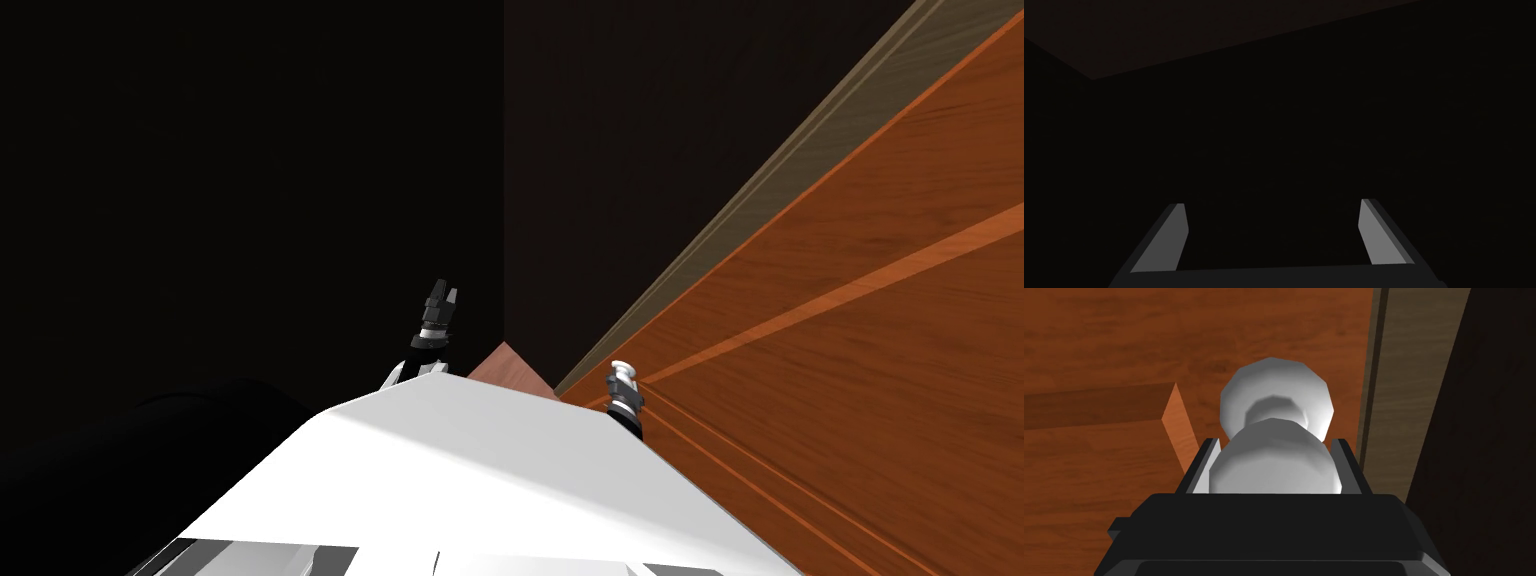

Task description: Pull the door open

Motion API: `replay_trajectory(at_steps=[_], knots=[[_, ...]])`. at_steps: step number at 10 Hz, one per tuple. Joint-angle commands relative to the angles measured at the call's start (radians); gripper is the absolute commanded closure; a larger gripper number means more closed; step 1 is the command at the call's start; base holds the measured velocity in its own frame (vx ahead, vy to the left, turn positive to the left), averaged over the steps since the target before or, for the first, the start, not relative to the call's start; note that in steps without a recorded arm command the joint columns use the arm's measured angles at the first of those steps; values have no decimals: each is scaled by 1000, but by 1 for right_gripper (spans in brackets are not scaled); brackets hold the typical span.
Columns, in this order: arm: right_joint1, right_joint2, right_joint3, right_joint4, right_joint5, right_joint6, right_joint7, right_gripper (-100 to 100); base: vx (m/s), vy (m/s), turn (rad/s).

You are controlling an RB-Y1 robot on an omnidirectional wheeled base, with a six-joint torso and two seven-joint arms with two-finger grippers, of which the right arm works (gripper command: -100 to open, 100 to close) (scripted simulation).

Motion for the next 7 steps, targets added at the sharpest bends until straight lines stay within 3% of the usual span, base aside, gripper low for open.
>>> replay_trajectory(at_steps=[1, 7], knots=[[1, -2, 7, 0, -10, -2, -40, 100, -18, -1, 15], [2, -16, 39, 4, -54, -5, -197, 100, -26, 1, 18]])
